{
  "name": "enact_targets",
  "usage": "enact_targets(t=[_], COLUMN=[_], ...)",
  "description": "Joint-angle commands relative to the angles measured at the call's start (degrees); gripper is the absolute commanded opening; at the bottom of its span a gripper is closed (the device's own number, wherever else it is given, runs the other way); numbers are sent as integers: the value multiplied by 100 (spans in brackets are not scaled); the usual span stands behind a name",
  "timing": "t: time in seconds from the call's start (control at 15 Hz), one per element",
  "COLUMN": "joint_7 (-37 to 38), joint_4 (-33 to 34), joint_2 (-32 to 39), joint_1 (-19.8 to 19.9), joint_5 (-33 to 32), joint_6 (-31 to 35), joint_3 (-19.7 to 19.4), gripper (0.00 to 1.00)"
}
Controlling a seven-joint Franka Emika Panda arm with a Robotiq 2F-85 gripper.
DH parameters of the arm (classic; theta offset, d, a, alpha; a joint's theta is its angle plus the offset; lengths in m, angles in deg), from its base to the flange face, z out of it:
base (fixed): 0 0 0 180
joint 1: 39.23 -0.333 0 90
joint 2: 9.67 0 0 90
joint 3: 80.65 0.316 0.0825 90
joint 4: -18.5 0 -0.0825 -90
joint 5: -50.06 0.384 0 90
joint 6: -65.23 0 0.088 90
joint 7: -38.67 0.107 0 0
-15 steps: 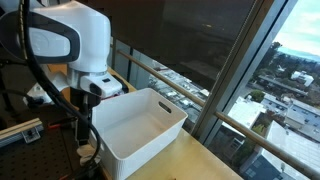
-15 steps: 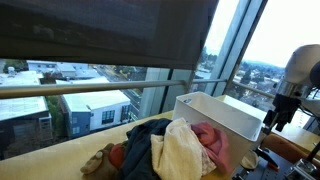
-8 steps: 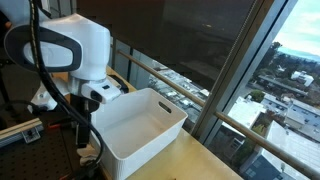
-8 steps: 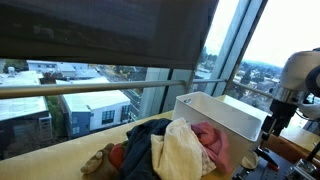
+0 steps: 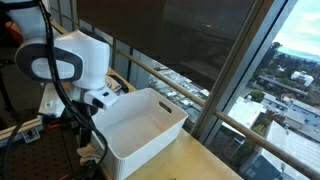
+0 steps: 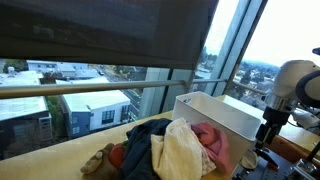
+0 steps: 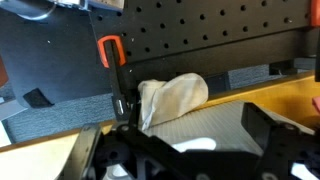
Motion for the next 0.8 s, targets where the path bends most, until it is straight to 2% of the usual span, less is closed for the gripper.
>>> enact_targets(t=[0.0, 0.33, 0.73], joint_7=[-399, -715, -701], joint_4=[6, 6, 25], joint_2=[206, 232, -251], joint_1=[-110, -156, -34], joint_5=[376, 637, 341], joint_6=[248, 291, 6], joint_3=[4, 21, -86], gripper=[100, 100, 100])
